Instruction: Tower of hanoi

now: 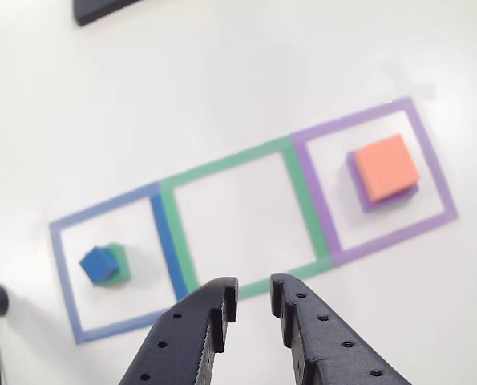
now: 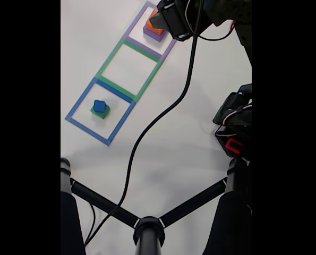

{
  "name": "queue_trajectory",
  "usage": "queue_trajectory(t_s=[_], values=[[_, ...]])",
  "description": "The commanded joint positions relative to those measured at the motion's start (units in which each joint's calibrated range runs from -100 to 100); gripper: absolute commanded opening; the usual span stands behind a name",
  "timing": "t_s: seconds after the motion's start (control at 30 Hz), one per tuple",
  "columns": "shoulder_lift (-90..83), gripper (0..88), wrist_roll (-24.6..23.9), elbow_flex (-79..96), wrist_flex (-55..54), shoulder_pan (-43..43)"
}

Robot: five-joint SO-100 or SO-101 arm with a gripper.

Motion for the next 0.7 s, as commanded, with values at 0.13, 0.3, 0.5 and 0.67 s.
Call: queue_trajectory(t_s=[0.13, 0.3, 0.5, 0.67], values=[[-1.51, 0.1, 3.19, 0.14, -0.26, 10.22], [-7.6, 2.6, 7.79, 9.77, -8.19, 15.56], [-16.09, 2.0, 16.8, 27.49, -22.93, 19.91], [-22.34, 9.8, 29.66, 45.03, -34.01, 22.04]])
